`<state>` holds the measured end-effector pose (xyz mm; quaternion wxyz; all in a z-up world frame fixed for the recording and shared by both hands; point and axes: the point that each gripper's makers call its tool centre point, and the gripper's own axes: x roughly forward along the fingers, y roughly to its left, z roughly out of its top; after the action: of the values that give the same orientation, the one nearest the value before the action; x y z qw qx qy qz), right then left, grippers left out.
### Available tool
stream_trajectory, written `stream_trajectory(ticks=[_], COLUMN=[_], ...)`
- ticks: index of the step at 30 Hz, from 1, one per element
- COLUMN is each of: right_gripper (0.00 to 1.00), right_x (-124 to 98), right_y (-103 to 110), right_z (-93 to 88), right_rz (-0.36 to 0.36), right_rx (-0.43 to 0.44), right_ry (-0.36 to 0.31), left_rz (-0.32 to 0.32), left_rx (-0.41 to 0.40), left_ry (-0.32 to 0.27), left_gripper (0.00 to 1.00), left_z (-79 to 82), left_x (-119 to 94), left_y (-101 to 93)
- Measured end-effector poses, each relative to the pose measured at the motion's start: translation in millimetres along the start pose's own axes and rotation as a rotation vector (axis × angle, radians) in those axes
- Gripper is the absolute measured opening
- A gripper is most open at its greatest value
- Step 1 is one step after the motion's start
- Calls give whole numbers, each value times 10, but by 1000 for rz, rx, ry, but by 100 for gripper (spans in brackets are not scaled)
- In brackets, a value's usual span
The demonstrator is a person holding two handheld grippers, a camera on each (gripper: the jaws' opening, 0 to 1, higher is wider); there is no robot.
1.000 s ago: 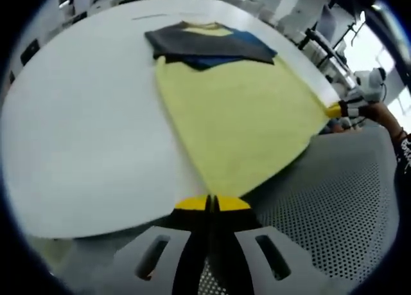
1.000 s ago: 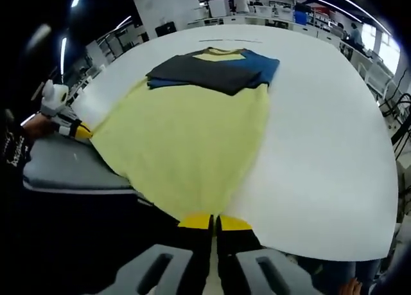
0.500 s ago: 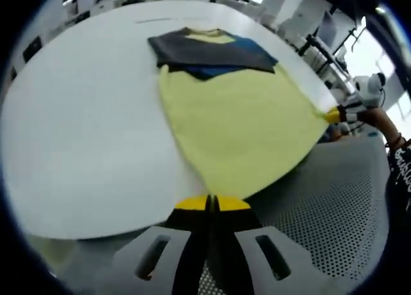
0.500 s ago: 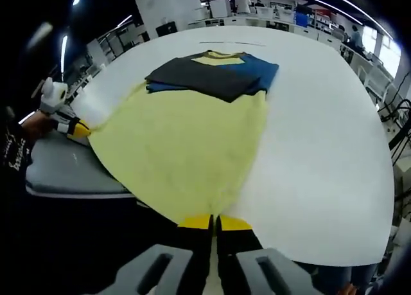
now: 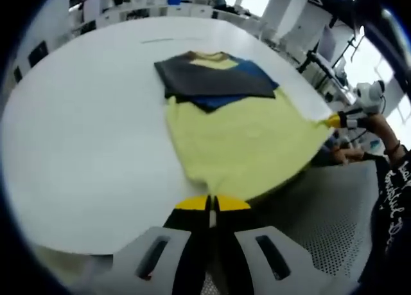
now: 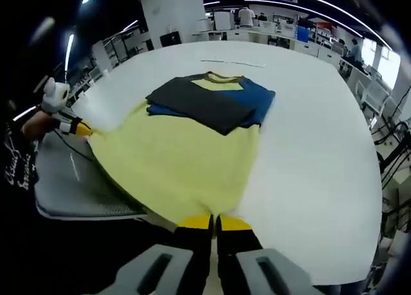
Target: Fold the garment on the visible template until the final outline fits inside the template.
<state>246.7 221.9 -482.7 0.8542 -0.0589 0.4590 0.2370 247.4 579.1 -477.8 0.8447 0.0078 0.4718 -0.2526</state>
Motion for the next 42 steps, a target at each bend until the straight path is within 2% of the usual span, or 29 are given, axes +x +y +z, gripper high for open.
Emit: stream_trajectory(ticks=[4, 12, 20, 24, 30, 34, 42], right_gripper=[0, 0, 0, 0, 0, 0, 0], right_x=[-25, -101, -144, -164, -176, -165, -121], right_y=[-20, -82, -116, -114, -150, -209, -318], right_z=[105, 378, 617, 749, 945, 1077, 1356], right_rz=[-2, -10, -32, -43, -57, -73, -87], right_rx=[-6, -6, -30, -47, -67, -73, -74], right_ry=[-19, -74, -103, -120, -146, -166, -216], left_rz=[9, 21, 48, 54, 57, 53, 67], left_rx=[0, 1, 4, 2, 4, 2, -1], left_ry=[-38, -81, -165, -188, -218, -270, -299], left_gripper=[0, 0, 0, 0, 0, 0, 0], left_z=[150, 343, 637, 758, 926, 1107, 1327], left_x=[-51, -113, -202, -226, -235, -241, -211], left_y=[13, 41, 81, 102, 141, 182, 296])
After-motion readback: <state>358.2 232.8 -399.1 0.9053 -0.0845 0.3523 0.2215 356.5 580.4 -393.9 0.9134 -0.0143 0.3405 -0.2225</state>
